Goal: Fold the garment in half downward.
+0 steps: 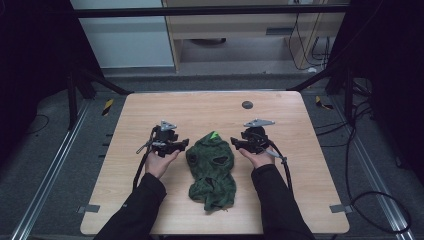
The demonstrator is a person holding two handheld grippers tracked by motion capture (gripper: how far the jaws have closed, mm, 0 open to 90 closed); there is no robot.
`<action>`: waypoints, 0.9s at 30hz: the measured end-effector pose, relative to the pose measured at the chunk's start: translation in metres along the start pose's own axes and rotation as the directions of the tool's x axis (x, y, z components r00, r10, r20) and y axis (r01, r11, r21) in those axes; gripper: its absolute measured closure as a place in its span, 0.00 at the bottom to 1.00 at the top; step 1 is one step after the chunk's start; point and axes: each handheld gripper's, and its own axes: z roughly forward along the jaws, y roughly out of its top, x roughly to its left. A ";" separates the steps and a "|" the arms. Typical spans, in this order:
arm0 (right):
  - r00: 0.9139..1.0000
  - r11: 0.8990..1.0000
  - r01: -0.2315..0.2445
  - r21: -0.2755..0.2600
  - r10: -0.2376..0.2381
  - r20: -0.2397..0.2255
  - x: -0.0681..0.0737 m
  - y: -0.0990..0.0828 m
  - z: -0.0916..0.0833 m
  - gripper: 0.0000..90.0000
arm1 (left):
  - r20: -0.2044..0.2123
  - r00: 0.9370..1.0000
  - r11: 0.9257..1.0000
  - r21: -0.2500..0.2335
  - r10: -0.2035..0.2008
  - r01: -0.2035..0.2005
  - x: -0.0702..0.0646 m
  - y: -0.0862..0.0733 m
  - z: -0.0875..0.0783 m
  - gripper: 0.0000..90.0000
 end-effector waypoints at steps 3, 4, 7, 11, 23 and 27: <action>1.000 1.000 -0.010 0.017 0.010 -0.013 0.001 -0.003 0.008 0.54 | 0.019 1.000 1.000 0.020 0.003 -0.003 -0.004 -0.002 0.008 0.55; 1.000 1.000 -0.010 0.021 0.011 -0.015 0.001 -0.004 0.010 0.54 | 0.015 1.000 1.000 0.028 0.008 -0.008 -0.005 -0.002 0.011 0.55; 1.000 0.999 -0.007 0.032 0.008 -0.017 0.003 -0.005 0.013 0.55 | 0.020 1.000 0.999 0.051 0.013 -0.014 -0.008 -0.004 0.019 0.56; 1.000 0.998 -0.006 0.056 0.007 -0.021 0.004 -0.008 0.022 0.56 | 0.024 0.999 0.997 0.074 0.022 -0.023 -0.008 -0.005 0.027 0.58; 0.999 0.992 0.007 0.130 -0.001 -0.050 0.010 -0.019 0.044 0.59 | 0.042 0.999 0.993 0.119 0.005 -0.010 -0.009 -0.011 0.041 0.63; 0.998 0.989 0.005 0.145 0.004 -0.060 0.011 -0.021 0.048 0.61 | 0.054 0.999 0.992 0.128 0.004 -0.011 -0.011 -0.012 0.043 0.67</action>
